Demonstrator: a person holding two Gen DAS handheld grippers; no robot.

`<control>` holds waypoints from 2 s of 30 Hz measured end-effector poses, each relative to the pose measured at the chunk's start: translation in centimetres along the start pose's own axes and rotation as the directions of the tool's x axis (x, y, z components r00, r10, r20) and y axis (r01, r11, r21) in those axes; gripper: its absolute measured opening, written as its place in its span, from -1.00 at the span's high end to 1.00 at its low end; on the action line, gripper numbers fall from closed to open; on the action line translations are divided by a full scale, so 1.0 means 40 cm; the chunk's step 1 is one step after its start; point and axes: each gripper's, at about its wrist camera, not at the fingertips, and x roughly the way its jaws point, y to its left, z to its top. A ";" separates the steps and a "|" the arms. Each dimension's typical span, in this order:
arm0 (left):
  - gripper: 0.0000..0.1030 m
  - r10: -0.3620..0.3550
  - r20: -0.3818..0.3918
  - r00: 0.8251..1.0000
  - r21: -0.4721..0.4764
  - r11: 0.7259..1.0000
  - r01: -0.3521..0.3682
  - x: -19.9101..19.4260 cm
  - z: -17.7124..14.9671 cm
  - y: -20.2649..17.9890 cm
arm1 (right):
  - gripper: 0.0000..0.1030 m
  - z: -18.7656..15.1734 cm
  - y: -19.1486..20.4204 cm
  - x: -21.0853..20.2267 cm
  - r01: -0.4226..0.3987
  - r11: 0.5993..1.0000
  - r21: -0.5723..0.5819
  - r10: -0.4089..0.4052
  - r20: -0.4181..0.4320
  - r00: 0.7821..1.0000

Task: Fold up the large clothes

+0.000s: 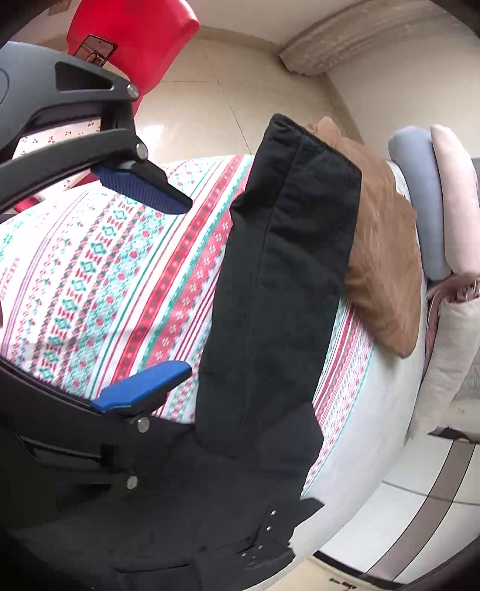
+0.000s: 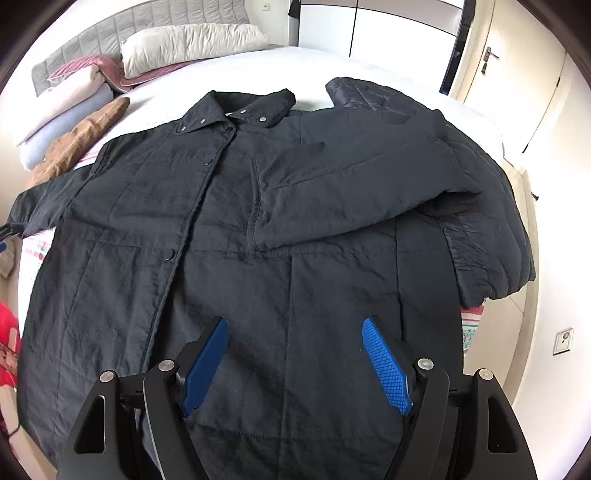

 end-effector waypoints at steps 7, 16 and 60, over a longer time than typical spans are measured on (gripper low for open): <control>-0.75 -0.227 -0.051 0.973 0.144 0.962 0.232 -0.115 -0.121 -0.229 | -0.48 0.021 0.003 0.002 0.030 0.998 -0.057 -0.029 0.019 0.999; -0.75 -0.240 -0.187 0.953 0.228 0.933 0.279 -0.022 -0.305 -0.392 | -0.49 0.027 -0.035 0.019 0.057 0.993 -0.100 -0.049 0.082 0.995; -0.98 -0.418 -0.224 0.880 0.157 0.876 0.456 -0.078 -0.328 -0.400 | 0.86 0.262 -0.808 -0.181 0.445 0.727 0.523 -0.600 0.168 0.782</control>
